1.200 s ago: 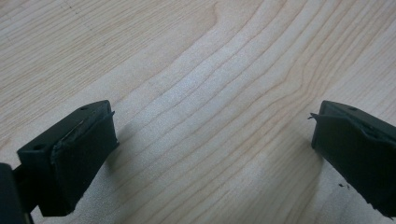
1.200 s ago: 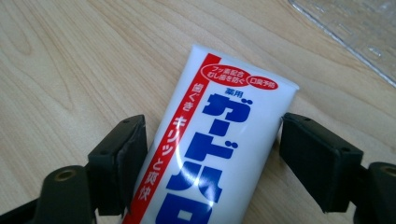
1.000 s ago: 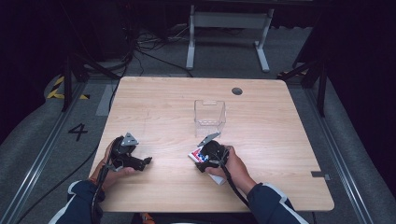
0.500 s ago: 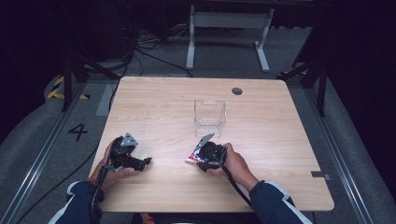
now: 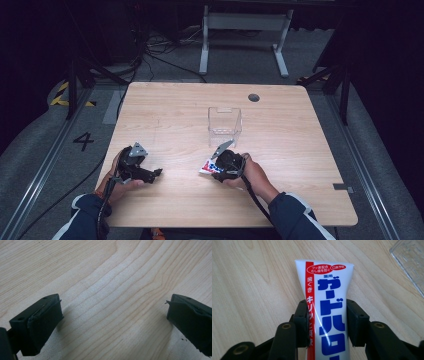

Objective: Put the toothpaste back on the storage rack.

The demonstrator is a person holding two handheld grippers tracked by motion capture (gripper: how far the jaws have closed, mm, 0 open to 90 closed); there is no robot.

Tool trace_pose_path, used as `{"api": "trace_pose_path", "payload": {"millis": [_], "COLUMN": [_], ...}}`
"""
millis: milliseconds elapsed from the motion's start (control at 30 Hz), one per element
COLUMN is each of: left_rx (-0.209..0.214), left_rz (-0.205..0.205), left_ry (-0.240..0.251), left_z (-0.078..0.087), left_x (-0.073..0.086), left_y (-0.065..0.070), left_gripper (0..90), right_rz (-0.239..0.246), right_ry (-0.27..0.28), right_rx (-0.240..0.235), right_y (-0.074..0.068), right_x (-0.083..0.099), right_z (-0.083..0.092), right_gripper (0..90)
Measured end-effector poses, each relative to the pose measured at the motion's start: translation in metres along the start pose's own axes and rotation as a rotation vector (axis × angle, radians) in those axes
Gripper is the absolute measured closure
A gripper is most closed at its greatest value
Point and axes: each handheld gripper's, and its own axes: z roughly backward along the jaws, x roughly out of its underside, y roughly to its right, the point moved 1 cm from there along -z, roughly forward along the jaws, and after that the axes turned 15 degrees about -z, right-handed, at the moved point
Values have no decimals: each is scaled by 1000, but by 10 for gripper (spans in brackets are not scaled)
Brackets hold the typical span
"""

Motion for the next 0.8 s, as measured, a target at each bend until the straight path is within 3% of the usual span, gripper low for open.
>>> {"api": "trace_pose_path", "payload": {"millis": [467,800], "left_rx": [0,1], "left_rz": [-1,0], "left_ry": [-1,-1], "left_z": [0,0], "left_x": [0,0], "left_y": [0,0], "left_gripper": [4,3], "right_rz": [3,9], "right_ry": [40,118], "right_rx": [-77,-103], "right_y": [7,6], "right_x": [6,10], "right_z": [16,39], "right_gripper": [693,696]}}
